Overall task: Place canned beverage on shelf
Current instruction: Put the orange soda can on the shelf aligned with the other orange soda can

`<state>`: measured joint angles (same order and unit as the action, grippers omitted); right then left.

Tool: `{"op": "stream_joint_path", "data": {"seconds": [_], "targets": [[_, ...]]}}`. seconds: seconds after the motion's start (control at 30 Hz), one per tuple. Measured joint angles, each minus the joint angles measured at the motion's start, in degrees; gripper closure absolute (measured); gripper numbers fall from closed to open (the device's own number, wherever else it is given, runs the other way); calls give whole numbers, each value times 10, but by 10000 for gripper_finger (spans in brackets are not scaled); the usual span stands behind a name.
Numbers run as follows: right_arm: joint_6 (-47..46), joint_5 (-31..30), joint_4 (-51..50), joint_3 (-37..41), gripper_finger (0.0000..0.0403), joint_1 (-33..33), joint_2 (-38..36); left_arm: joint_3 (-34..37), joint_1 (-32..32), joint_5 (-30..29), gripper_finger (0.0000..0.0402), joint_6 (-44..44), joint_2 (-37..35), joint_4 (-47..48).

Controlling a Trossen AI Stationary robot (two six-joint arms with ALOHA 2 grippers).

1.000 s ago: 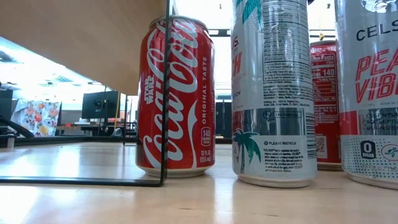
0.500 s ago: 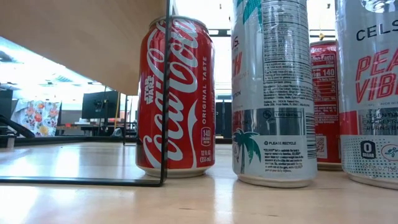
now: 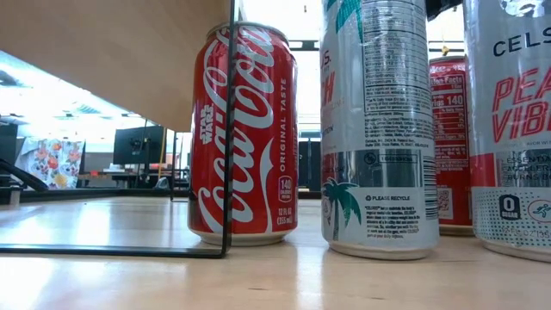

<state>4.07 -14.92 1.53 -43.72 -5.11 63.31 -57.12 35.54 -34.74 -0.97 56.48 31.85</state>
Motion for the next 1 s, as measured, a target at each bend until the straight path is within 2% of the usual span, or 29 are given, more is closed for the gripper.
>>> {"op": "stream_joint_path", "data": {"seconds": [0.2,0.43,0.6,0.73,1.0], "targets": [[-24,36,8,20,125,13,-10,97,4,14,219,16,-93,-23],[-91,10,39,10,127,50,-7,191,4,14,219,56,-196,-19],[-125,4,59,6,133,75,-7,235,9,14,219,44,-265,-24],[-129,-3,65,6,135,90,-7,260,12,-41,219,5,-294,-158],[-176,-11,69,10,135,121,-7,370,2,-61,219,84,-299,-422]]}}
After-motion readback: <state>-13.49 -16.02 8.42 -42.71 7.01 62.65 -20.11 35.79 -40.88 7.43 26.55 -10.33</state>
